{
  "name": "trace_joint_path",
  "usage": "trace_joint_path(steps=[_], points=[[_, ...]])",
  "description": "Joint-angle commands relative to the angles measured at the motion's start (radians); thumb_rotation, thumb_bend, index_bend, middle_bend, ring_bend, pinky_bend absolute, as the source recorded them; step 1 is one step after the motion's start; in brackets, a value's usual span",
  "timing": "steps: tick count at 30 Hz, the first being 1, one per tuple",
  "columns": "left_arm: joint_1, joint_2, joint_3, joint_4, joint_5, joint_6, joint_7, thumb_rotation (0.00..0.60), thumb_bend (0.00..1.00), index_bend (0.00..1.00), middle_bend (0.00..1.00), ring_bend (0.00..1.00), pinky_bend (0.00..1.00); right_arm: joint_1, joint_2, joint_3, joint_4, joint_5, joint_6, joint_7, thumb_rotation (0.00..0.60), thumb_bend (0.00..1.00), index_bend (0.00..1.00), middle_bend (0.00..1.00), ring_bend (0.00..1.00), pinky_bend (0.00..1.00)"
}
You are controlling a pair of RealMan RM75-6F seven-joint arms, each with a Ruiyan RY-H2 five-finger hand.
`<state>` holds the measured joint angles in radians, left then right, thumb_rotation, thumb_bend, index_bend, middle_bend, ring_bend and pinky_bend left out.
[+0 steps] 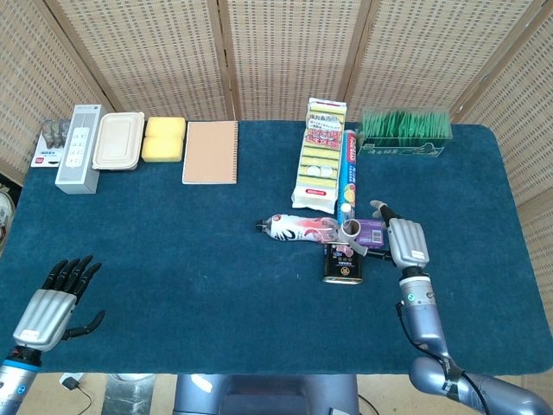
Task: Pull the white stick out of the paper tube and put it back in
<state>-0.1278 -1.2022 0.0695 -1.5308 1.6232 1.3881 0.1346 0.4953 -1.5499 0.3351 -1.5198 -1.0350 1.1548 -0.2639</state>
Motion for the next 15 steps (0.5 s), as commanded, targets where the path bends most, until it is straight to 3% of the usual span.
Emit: trace_joint_path(steps=[1,15], points=[[0.001,-0.001,0.002,0.0,0.002,0.0,0.003,0.339,0.31,0.01,0.0,0.0,0.04,0.014,-0.007,0.005,-0.005,0.012,-0.002,-0.017,0.232,0.14,0.17,0.33,0.44,0.55],[-0.002,0.0,0.01,-0.004,0.006,-0.004,0.011,0.339,0.31,0.01,0.0,0.0,0.04,0.079,-0.073,0.008,-0.029,0.082,0.032,-0.151,0.255,0.14,0.18,0.34,0.46,0.55]])
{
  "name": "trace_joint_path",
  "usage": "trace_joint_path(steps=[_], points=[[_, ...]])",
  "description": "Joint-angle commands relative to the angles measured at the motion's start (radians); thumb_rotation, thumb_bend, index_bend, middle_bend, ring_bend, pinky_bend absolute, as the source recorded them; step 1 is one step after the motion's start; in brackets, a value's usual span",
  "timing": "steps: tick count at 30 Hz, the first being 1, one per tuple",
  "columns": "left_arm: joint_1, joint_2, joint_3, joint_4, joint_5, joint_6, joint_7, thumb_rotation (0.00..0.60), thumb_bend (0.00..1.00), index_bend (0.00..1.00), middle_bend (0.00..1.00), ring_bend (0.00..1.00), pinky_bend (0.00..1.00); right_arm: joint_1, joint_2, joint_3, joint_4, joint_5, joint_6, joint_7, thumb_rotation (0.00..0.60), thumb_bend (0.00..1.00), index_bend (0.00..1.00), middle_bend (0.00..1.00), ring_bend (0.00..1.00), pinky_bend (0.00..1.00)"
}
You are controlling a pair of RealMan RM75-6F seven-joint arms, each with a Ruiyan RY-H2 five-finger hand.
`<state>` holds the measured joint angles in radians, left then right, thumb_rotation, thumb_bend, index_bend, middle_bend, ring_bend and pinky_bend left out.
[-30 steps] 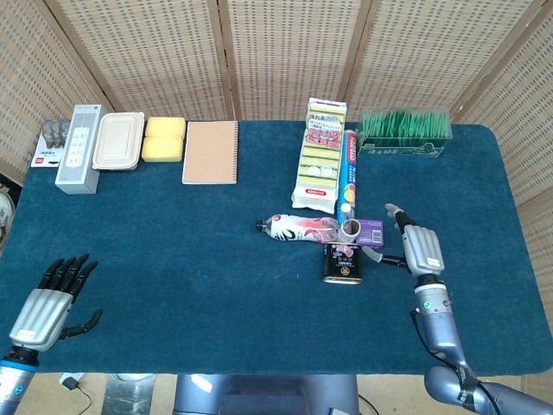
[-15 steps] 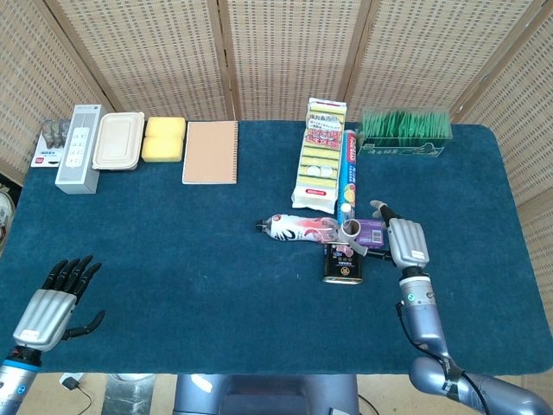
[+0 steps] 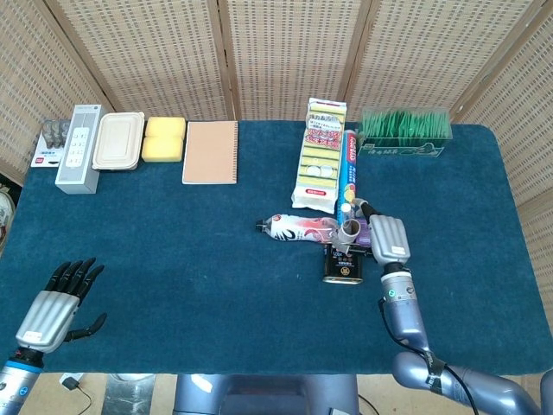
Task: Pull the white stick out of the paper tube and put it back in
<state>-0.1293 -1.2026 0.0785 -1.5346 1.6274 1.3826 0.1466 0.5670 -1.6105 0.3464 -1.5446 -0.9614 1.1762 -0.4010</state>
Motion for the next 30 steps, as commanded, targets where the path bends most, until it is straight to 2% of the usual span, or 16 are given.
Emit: trace_joint_path(steps=[1,10,20,30], points=[[0.0,0.001,0.001,0.0,0.003,0.003,-0.003,0.339,0.31,0.01,0.0,0.0,0.04,0.01,-0.017,-0.004,-0.005,0.011,0.015,-0.02,0.262,0.14,0.18,0.35,0.46,0.55],[0.003,0.005,0.007,-0.001,0.014,0.013,-0.008,0.342,0.31,0.01,0.0,0.0,0.04,0.035,-0.051,-0.007,-0.003,0.013,0.045,-0.061,0.335,0.15,0.22,0.38,0.5,0.56],[-0.001,0.001,0.006,0.001,0.006,0.0,0.003,0.346,0.31,0.01,0.0,0.0,0.04,0.07,-0.053,0.008,0.034,0.013,0.04,-0.091,0.366,0.15,0.24,0.38,0.51,0.56],[-0.008,-0.004,0.006,-0.001,-0.007,-0.019,0.019,0.342,0.31,0.01,0.0,0.0,0.04,0.084,-0.043,0.013,0.065,0.023,0.04,-0.095,0.484,0.18,0.27,0.4,0.54,0.56]])
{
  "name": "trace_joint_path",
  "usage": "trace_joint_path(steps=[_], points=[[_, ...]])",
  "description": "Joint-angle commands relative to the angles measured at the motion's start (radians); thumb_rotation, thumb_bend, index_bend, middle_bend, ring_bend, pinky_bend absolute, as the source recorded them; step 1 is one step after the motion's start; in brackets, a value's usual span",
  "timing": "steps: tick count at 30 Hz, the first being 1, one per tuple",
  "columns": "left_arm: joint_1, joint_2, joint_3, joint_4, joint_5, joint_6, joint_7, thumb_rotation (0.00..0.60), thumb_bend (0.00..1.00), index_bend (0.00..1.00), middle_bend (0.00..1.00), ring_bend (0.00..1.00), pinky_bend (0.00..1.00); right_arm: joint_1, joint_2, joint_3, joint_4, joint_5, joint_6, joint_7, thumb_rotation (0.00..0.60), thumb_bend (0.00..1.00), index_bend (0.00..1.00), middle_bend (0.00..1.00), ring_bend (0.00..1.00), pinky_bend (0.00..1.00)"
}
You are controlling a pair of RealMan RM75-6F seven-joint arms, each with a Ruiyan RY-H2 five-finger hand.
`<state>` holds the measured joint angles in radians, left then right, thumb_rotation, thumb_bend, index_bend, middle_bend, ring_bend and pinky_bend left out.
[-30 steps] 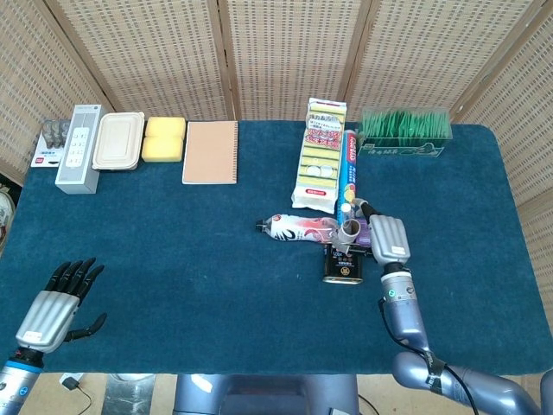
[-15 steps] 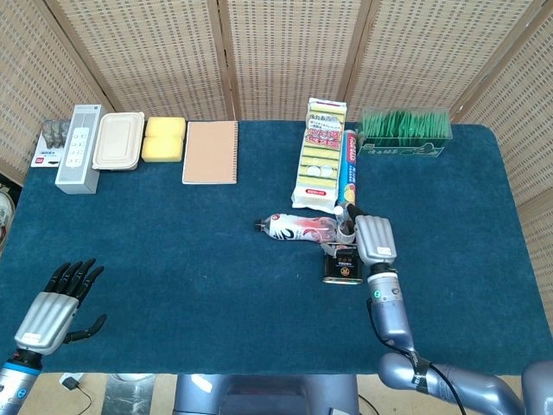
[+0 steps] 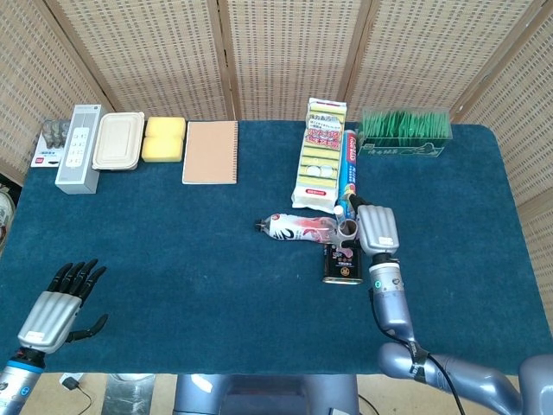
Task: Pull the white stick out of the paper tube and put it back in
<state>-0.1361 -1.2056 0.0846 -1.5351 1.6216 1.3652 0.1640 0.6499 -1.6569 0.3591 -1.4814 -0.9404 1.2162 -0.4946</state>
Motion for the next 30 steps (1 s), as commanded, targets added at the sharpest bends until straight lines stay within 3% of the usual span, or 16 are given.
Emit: trace_joint_path(steps=[1,17,30], points=[[-0.001,-0.001,0.0,0.0,-0.002,-0.003,0.003,0.342,0.31,0.01,0.0,0.0,0.04,0.001,0.006,0.0,0.002,0.002,0.0,-0.002,0.493,0.18,0.28,0.41,0.54,0.56],[-0.003,0.0,0.002,-0.003,-0.005,-0.005,0.007,0.346,0.31,0.01,0.0,0.0,0.04,0.003,0.049,-0.003,-0.038,0.01,0.02,-0.032,0.529,0.19,0.32,0.46,0.59,0.58],[-0.002,0.005,0.004,-0.006,-0.003,-0.001,0.002,0.343,0.31,0.01,0.0,0.0,0.04,0.015,0.038,-0.013,-0.085,0.014,0.055,-0.074,0.54,0.19,0.45,0.5,0.63,0.59]])
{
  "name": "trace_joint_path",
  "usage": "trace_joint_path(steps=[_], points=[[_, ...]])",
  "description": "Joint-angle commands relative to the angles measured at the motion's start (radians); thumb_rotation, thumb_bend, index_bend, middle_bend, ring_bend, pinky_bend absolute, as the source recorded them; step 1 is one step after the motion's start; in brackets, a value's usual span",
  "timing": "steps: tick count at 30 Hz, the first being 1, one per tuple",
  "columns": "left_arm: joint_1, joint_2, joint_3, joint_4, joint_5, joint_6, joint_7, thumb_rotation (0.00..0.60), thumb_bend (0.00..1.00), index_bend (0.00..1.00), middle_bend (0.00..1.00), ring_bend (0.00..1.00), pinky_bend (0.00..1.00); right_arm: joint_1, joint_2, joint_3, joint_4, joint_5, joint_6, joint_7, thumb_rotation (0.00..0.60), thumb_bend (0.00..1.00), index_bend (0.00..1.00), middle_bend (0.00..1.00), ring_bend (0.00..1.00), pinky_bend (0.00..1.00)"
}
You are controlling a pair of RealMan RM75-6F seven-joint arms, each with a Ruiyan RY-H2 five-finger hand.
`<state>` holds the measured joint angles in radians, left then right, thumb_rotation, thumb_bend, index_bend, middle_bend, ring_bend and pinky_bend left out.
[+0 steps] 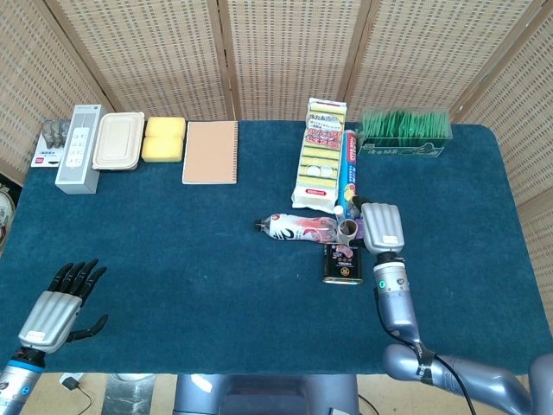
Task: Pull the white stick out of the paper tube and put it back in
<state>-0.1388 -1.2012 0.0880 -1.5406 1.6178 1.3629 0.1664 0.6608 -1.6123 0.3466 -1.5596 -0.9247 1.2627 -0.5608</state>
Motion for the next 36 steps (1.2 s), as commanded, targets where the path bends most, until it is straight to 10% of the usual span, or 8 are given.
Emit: trace_joint_path(steps=[1,36], points=[[0.0,0.001,0.0,0.0,0.001,0.002,-0.001,0.342,0.31,0.01,0.0,0.0,0.04,0.005,-0.01,-0.001,-0.009,-0.001,0.012,-0.012,0.544,0.19,0.46,0.5,0.63,0.6],[0.001,0.008,0.004,-0.003,0.008,0.008,-0.012,0.338,0.31,0.01,0.0,0.0,0.04,0.037,-0.066,0.002,0.018,0.017,0.046,-0.071,0.6,0.23,0.52,0.54,0.67,0.64]])
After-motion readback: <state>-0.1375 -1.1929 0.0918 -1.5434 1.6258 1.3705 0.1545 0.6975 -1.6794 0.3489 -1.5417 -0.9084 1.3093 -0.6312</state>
